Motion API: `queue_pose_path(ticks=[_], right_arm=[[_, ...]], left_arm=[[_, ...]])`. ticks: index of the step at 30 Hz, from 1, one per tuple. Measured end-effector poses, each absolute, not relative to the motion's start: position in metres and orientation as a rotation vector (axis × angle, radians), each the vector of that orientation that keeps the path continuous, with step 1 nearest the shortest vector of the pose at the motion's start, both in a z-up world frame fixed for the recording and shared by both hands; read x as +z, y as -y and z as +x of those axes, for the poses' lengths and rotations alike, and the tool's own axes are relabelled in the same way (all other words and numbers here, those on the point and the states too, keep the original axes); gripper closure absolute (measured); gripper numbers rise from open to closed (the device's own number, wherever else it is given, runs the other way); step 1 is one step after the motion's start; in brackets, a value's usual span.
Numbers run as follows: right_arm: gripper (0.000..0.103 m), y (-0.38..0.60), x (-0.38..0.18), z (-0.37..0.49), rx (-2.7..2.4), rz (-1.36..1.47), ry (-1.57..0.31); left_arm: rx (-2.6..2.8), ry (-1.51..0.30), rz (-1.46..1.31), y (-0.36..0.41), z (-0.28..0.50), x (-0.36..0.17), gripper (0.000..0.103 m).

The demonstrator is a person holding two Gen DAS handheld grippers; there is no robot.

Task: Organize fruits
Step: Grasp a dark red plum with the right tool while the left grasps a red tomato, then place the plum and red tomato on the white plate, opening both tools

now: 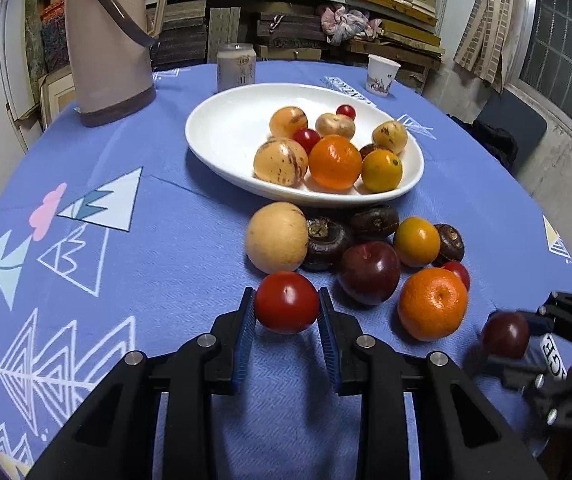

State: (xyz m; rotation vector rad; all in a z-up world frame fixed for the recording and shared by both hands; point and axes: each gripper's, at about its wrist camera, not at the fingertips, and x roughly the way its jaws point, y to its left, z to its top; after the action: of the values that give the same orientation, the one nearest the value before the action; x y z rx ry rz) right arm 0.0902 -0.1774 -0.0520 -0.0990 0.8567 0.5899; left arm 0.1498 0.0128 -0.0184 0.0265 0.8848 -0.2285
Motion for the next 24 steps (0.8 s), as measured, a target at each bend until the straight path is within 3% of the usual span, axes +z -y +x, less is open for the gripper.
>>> queue_pose_path(ticks=[11,24], right_arm=[[0.064,0.209,-0.005,0.107,0.517,-0.078,-0.743],[0.064,0.191,0.059,0.188,0.512,-0.029,-0.635]], left_arm=[[-0.246,-0.844,0.027,-0.007,0.160,0.013,0.072],[-0.206,-0.748,0.007,-0.005,0.213,0.059,0.072]])
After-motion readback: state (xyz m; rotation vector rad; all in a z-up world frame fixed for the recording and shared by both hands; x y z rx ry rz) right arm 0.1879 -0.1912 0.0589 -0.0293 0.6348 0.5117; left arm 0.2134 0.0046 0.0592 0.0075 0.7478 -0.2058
